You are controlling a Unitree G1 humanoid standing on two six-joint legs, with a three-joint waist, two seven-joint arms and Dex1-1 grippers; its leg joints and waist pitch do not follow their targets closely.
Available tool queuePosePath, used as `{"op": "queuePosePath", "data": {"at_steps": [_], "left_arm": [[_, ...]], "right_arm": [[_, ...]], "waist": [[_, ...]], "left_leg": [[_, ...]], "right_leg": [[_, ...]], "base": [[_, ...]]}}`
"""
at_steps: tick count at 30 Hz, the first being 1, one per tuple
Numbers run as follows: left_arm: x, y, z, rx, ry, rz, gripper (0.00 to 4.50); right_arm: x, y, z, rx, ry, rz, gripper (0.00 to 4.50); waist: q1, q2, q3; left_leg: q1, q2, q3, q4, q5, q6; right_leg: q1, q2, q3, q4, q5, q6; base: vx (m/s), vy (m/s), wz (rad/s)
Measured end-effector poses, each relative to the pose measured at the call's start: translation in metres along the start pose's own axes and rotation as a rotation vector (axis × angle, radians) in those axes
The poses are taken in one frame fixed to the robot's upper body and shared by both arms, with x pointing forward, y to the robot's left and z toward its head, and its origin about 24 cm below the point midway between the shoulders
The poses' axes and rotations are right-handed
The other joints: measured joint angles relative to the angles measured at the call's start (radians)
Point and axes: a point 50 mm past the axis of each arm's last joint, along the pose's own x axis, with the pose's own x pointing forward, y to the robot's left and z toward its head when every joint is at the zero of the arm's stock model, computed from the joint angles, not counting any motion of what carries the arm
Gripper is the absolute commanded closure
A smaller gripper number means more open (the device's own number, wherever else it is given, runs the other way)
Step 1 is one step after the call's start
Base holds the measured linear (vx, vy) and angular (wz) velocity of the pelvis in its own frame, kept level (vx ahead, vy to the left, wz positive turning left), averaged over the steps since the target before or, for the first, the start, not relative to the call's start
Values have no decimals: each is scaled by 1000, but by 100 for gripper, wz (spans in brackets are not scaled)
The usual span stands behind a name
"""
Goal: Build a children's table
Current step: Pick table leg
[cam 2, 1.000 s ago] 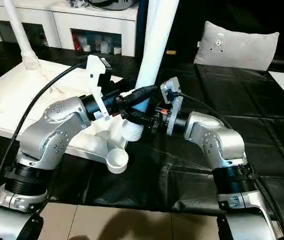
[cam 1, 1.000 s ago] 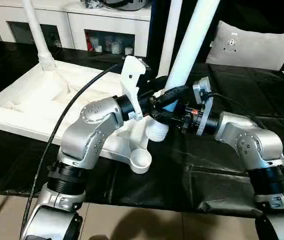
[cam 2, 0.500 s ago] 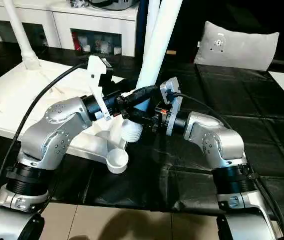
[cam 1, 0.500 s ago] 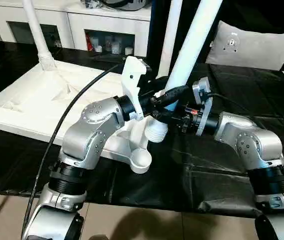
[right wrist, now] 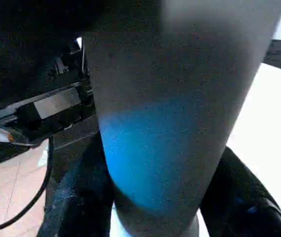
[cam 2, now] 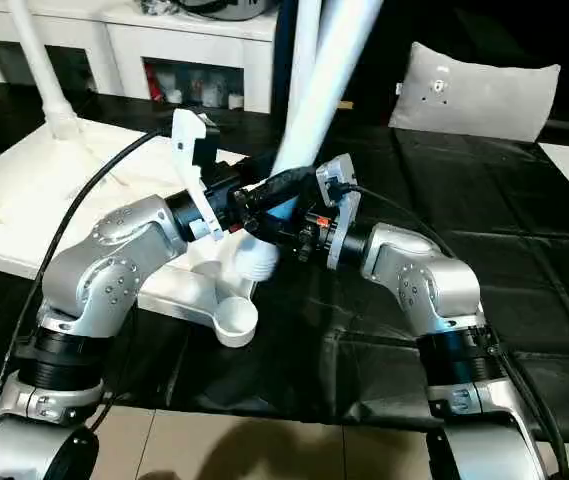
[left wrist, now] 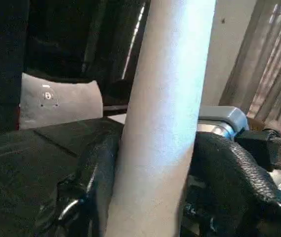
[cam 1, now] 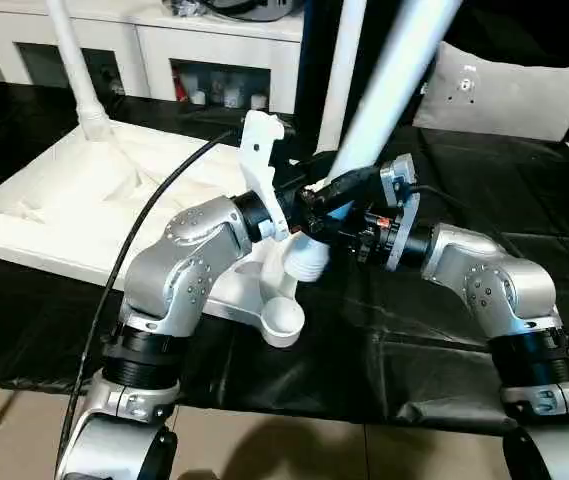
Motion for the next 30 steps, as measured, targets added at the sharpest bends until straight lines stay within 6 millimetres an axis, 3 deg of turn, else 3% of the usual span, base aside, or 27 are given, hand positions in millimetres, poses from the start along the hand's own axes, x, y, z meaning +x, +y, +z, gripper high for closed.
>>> {"op": "queuePosePath", "data": {"at_steps": [5, 14, 25, 30], "left_arm": [[2, -2, -1, -71, -26, 8, 98], [2, -9, 2, -236, -100, -50, 98], [-3, -12, 4, -218, -139, -67, 98], [-8, -27, 9, -184, -187, -170, 98]], "right_arm": [[-1, -1, 1, 1, -9, -7, 262], [-4, 0, 1, -9, -23, -15, 262], [-1, 4, 2, -29, -48, -6, 263], [-3, 0, -1, -41, -66, -143, 263]], "waist": [[0, 0, 0], [-1, 0, 0], [-2, -1, 0], [1, -2, 0]], "left_leg": [[0, 0, 0, 0, 0, 0], [0, 0, 0, 0, 0, 0], [0, 1, 0, 0, 0, 1], [0, 0, 0, 0, 1, 0]], "right_leg": [[0, 0, 0, 0, 0, 0], [0, 0, 0, 0, 0, 0], [0, 0, 0, 0, 0, 0], [0, 0, 0, 0, 0, 0]], "base": [[0, 0, 0], [0, 0, 0], [0, 0, 0], [0, 0, 0]]}}
